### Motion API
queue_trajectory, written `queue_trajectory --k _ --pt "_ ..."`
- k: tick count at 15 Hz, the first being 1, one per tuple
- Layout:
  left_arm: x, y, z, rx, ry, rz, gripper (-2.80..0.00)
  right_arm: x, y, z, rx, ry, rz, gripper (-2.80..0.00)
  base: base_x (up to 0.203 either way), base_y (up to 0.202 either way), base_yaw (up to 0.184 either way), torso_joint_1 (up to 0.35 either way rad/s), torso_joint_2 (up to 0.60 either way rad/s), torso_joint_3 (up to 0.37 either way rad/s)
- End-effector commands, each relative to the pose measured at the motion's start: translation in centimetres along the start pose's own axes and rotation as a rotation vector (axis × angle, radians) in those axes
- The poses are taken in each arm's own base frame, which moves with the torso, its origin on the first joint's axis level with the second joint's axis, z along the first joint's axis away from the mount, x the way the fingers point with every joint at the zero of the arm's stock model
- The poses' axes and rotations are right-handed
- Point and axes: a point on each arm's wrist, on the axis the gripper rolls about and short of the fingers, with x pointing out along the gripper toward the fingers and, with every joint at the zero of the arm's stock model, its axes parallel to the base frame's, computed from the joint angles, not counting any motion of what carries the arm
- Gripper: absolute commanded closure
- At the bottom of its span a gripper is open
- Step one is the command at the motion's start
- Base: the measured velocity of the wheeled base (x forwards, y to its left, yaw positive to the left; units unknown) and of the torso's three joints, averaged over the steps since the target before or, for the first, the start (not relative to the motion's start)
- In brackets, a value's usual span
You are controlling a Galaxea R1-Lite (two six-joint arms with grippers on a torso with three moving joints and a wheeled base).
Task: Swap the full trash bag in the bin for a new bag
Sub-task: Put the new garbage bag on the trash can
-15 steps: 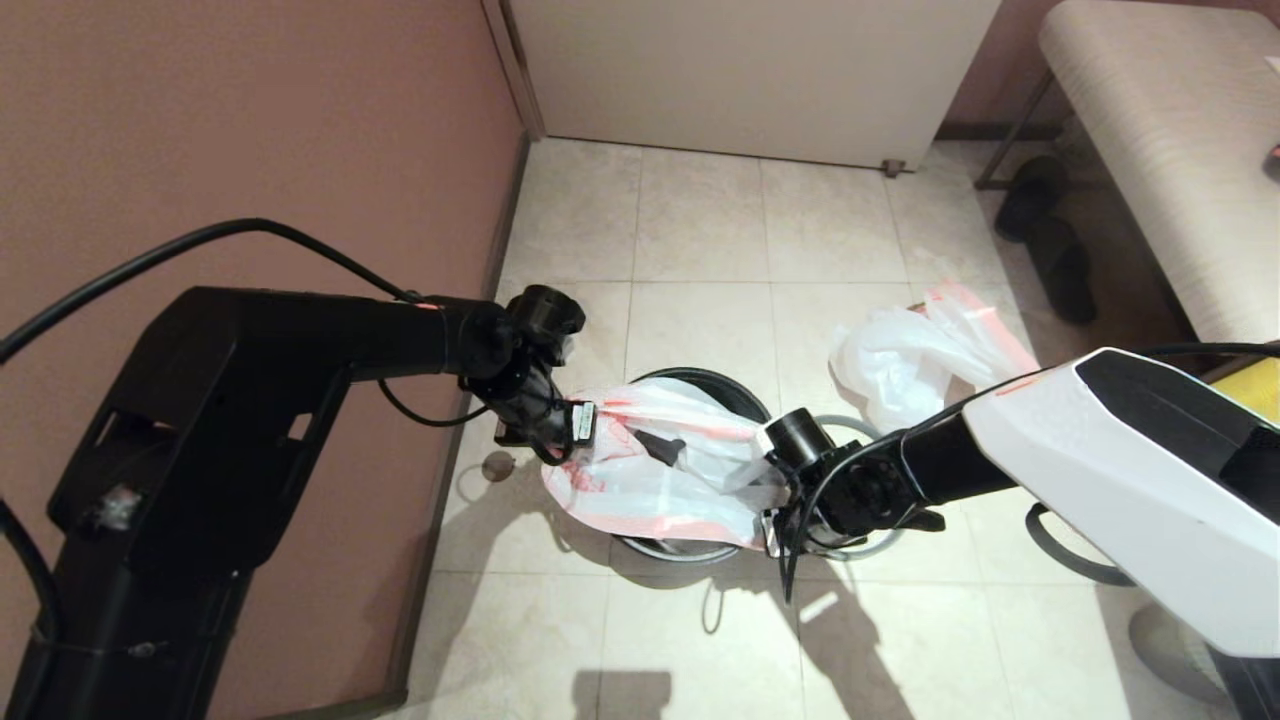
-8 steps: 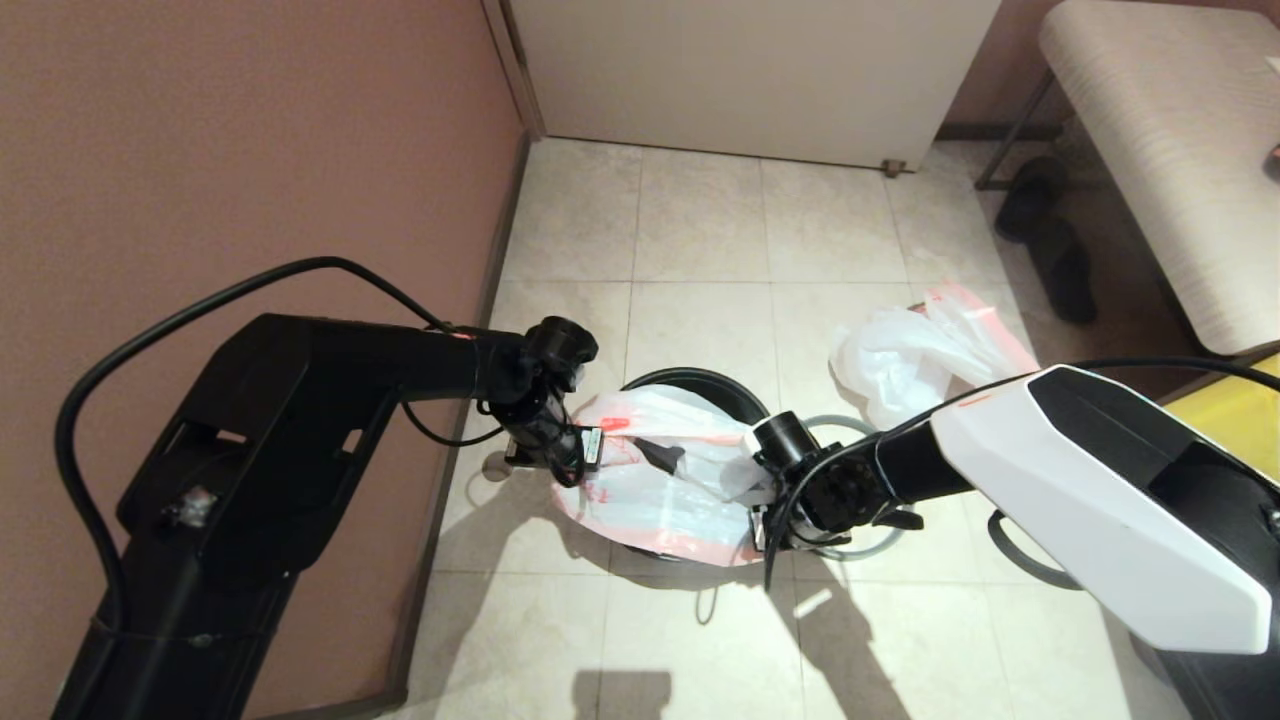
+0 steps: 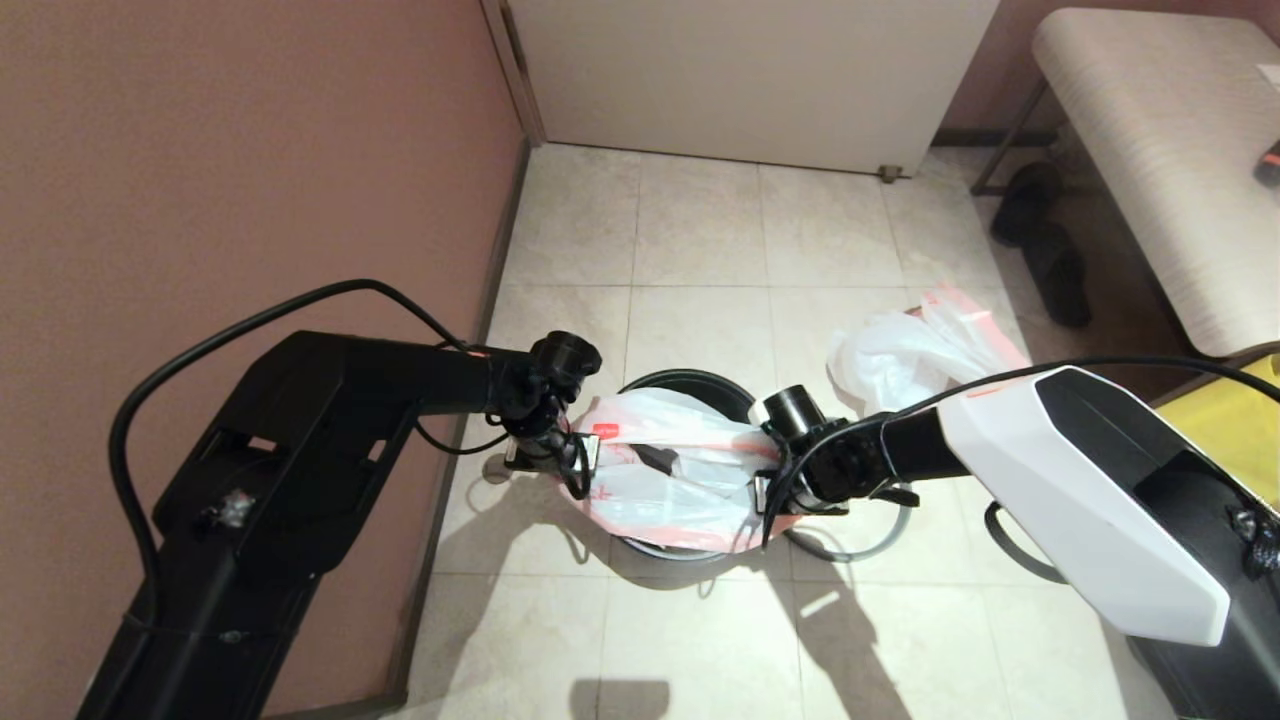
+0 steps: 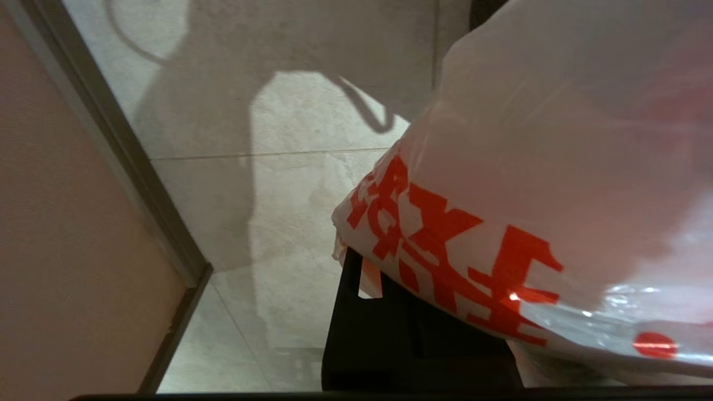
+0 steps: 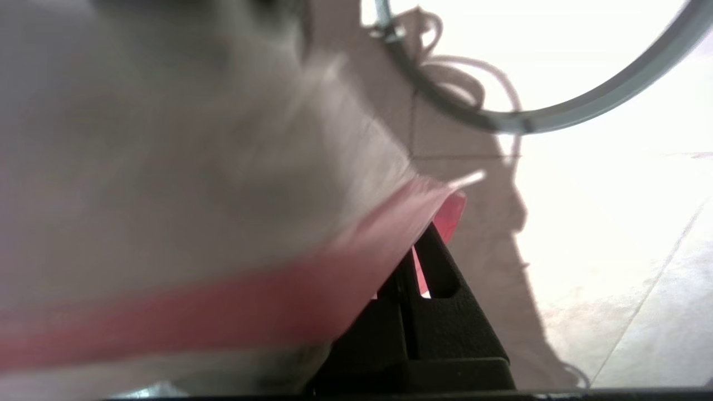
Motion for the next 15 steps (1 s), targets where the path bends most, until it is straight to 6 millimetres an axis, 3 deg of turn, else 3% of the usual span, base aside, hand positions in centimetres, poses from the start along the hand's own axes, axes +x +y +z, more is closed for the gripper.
queue_trajectory --k 1,4,10,15 --pt "-0.1 0.1 0.0 0.001 0.000 0.027 0.00 2.1 -0.8 -0.9 0.003 0.030 -0.051 0.00 0.000 0.000 0.000 0.000 0.00 0.000" --pt "-1.6 0.2 0.2 0.004 0.001 0.016 0.00 -0.4 -0.9 -0.4 0.027 0.068 -0.060 0.00 0.000 0.000 0.000 0.000 0.00 0.000" --pt "-2.8 0.5 0.3 0.006 0.014 -0.014 0.00 -2.5 2.2 -3.3 -0.023 0.174 -0.053 0.00 0.000 0.000 0.000 0.000 0.00 0.000" --pt "-2.5 0.3 0.2 0.008 0.021 -0.018 0.00 -5.1 2.8 -2.6 0.033 0.153 0.007 0.00 0.000 0.000 0.000 0.000 0.00 0.000"
